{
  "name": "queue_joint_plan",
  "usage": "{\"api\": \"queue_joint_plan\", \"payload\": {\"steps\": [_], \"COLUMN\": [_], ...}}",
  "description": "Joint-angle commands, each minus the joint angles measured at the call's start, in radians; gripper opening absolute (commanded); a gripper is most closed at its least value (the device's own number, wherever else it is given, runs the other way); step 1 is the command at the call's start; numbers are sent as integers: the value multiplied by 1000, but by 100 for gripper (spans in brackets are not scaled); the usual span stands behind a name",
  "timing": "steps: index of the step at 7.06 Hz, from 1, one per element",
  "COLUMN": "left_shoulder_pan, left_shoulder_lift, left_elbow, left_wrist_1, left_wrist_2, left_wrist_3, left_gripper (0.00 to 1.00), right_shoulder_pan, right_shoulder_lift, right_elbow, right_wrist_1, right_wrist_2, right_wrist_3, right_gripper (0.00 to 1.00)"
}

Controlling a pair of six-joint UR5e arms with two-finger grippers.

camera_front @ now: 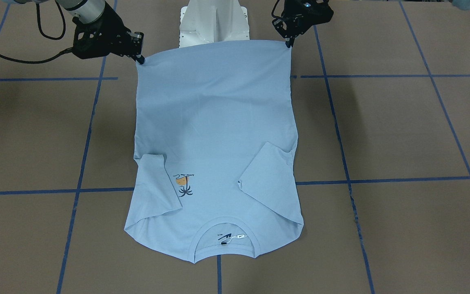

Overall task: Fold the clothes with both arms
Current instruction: 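Lift the hem and fold it toward the collar with both grippers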

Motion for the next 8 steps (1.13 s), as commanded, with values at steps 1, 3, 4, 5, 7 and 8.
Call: {"api": "queue_joint_plan", "payload": {"steps": [1,3,4,5,7,8], "left_shoulder_pan": [-187,-296,-353,-409,-485,-509], "left_shoulder_lift": [-98,-168,-182,-235,-402,-419], "left_elbow": [171,343,446,553,834,955], "left_wrist_1": [-4,-79,-180,-242,-375,-509], "left_wrist_2": [-45,-45,-46,-46,-46,-45], "left_wrist_3": [155,236,253,299,313,315], "left_gripper": [0,0,0,0,0,0], "right_shoulder_pan": [150,238,265,294,327,335], "right_shoulder_lift": [128,280,304,350,485,545], "right_elbow": [-149,-340,-397,-461,-655,-798], "right_wrist_1": [2,1,1,1,13,95], "right_wrist_2": [-5,-7,-7,-7,-5,-9], "right_wrist_3": [-8,-82,-126,-134,-140,-140], "right_gripper": [0,0,0,0,0,0]}}
